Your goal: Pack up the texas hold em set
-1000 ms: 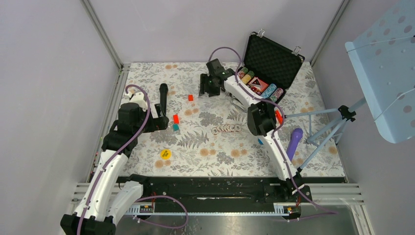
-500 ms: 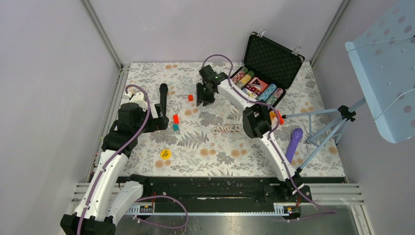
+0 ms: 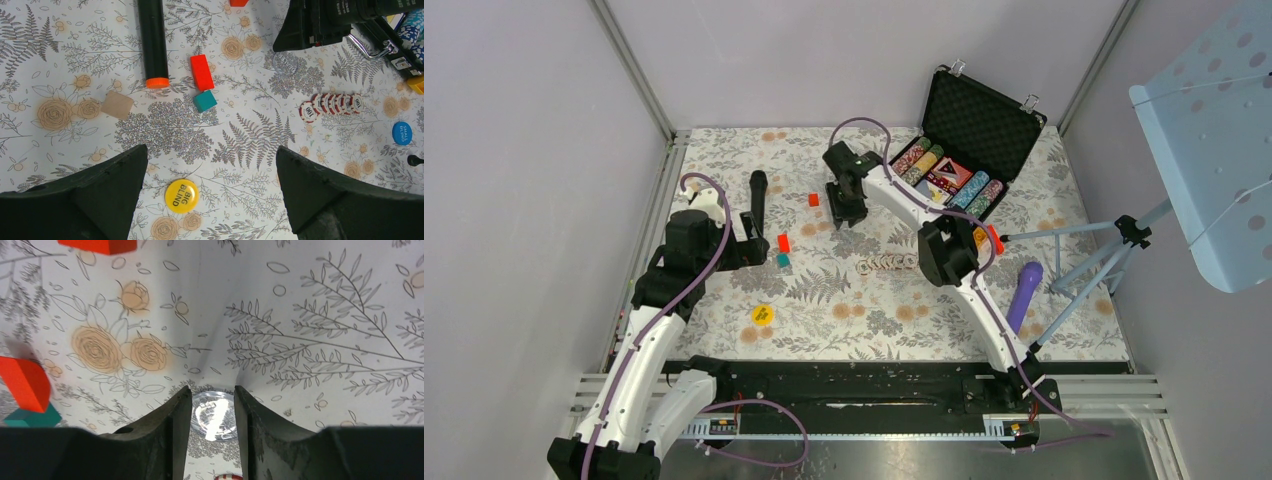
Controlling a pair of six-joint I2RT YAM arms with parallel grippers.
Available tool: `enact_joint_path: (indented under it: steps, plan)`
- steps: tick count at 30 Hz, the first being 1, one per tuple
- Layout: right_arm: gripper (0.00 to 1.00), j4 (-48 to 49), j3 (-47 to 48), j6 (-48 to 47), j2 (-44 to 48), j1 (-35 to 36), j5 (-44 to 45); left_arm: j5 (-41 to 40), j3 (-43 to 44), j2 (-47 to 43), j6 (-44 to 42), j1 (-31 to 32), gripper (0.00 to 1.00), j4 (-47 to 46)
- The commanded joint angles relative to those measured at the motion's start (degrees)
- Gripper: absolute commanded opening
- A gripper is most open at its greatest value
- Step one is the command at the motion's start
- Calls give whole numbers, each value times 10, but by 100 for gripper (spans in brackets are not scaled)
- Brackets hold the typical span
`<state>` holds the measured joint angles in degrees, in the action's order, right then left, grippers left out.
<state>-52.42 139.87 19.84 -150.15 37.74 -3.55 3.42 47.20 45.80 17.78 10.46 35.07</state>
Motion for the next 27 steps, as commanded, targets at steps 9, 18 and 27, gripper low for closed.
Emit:
enact_joint_path:
  steps: [9,18,27]
  plan:
    - [73,-35,-79,-31,52,26,67,12,-1,-9,-6,0,99,-15]
    - [74,-33,-113,-42,66,39,68,11,-1,-10,-6,0,99,-15]
    - [69,-61,-67,-42,40,57,107,12,-2,-10,-6,0,99,-15]
